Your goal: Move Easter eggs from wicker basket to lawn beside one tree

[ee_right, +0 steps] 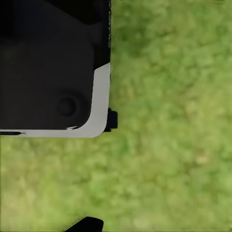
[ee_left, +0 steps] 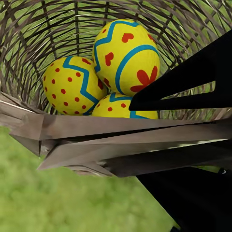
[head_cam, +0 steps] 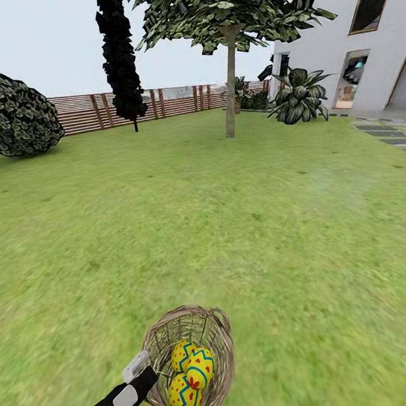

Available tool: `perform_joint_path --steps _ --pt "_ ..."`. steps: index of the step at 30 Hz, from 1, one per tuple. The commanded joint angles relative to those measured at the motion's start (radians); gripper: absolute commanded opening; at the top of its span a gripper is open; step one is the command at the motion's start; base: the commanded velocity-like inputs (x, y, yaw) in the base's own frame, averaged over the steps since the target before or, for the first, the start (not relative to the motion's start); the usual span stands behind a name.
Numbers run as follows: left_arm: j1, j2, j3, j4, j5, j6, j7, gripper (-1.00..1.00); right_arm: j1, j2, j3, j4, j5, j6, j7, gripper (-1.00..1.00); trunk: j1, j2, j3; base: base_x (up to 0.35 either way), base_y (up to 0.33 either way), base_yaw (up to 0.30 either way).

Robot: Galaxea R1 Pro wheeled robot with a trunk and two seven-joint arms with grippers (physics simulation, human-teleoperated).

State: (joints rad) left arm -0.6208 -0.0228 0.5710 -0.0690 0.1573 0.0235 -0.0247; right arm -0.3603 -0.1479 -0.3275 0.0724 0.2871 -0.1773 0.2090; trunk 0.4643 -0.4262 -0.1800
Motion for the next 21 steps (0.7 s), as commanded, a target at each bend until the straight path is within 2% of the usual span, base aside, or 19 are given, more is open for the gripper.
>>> perform_joint_path --steps 1,21 --pt "0.000 0.000 0.001 -0.002 0.011 0.003 -0.003 -1.00 -0.002 -0.001 -0.008 0.004 0.007 -0.007 0.001 1.00 0.001 -0.002 -0.002 0.341 0.000 0.000" --pt "0.000 0.000 0.001 -0.002 0.011 0.003 -0.003 -1.00 -0.002 -0.001 -0.008 0.004 0.007 -0.007 0.001 1.00 0.001 -0.002 -0.002 0.341 0.000 0.000"
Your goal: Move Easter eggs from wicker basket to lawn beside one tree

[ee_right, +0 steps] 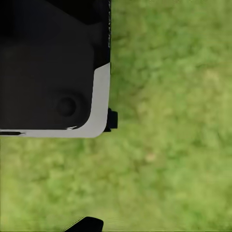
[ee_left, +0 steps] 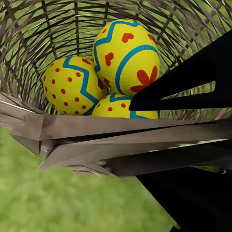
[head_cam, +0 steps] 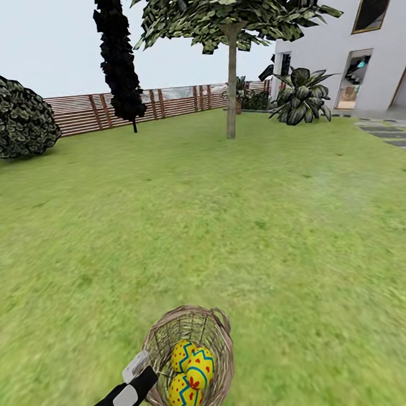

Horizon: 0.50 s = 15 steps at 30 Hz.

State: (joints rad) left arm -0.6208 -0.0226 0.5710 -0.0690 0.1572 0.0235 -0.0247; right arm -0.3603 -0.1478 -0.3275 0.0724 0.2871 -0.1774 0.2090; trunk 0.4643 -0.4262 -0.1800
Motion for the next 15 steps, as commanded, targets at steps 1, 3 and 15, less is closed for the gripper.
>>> perform_joint_path --steps 1,3,15 --pt "0.000 0.000 0.001 -0.002 0.012 0.003 -0.003 -1.00 -0.002 -0.001 -0.008 0.004 0.007 -0.007 0.001 1.00 0.001 -0.002 -0.002 0.341 0.000 0.000" --pt "0.000 0.000 0.001 -0.002 0.012 0.003 -0.003 -1.00 -0.002 -0.001 -0.008 0.004 0.007 -0.007 0.001 1.00 0.001 -0.002 -0.002 0.341 0.000 0.000" --pt "0.000 0.000 0.001 -0.002 0.012 0.003 -0.003 -1.00 -0.002 -0.001 -0.008 0.004 0.007 -0.007 0.001 1.00 0.001 -0.002 -0.002 0.341 0.000 0.000"
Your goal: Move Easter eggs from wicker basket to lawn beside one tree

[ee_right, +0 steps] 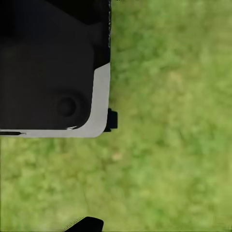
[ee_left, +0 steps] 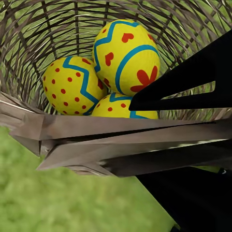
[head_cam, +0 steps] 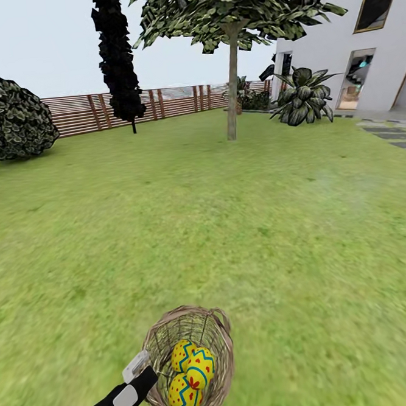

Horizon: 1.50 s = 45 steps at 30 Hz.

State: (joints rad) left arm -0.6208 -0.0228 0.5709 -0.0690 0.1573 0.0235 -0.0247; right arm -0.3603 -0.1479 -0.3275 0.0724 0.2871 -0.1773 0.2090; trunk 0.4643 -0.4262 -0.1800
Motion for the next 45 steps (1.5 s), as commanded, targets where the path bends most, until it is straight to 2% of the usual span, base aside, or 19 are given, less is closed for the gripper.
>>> perform_joint_path --steps 1,37,45 --pt "0.000 0.000 0.001 -0.002 0.011 0.003 -0.003 -1.00 -0.002 -0.001 -0.008 0.004 0.007 -0.007 0.001 1.00 0.001 -0.002 -0.002 0.341 0.000 0.000" --pt "0.000 -0.005 0.000 -0.002 0.011 0.003 -0.003 -1.00 -0.001 0.000 -0.008 0.007 0.009 -0.002 0.002 1.00 0.001 -0.002 -0.002 0.341 0.000 0.000" --pt "0.000 -0.005 0.000 -0.002 0.011 0.003 -0.003 -1.00 0.000 -0.001 -0.008 0.007 0.009 -0.005 0.004 1.00 0.001 -0.002 0.008 0.341 0.000 -0.040"
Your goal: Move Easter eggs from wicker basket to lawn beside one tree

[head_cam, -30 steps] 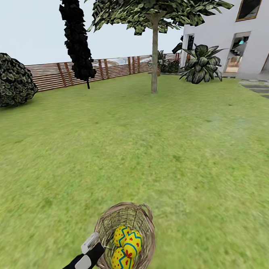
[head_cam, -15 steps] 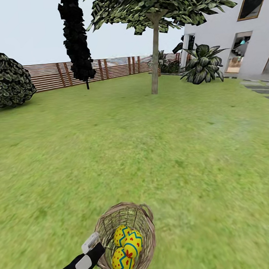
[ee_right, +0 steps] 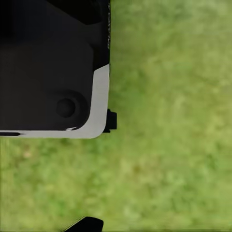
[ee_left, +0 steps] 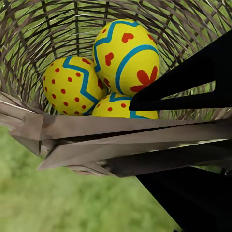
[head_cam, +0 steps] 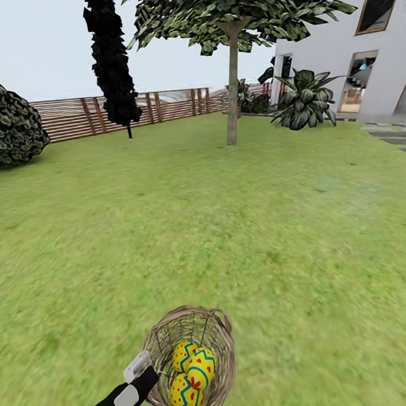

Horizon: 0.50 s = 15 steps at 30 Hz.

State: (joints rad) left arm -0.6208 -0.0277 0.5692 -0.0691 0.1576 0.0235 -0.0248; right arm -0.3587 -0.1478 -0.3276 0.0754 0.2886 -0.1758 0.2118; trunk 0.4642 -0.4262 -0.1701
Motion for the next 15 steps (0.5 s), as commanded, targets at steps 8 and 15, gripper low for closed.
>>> perform_joint_path --steps 8,15 --pt "0.000 -0.001 0.001 -0.002 0.011 0.003 -0.003 -1.00 -0.002 -0.001 -0.008 0.000 0.007 -0.010 0.000 1.00 0.001 -0.002 0.000 0.341 0.000 -0.001" --pt "0.000 -0.001 0.001 -0.003 0.011 0.003 -0.003 -1.00 -0.002 -0.001 -0.008 0.002 0.006 -0.009 0.000 1.00 0.001 -0.002 0.000 0.341 0.000 0.000"
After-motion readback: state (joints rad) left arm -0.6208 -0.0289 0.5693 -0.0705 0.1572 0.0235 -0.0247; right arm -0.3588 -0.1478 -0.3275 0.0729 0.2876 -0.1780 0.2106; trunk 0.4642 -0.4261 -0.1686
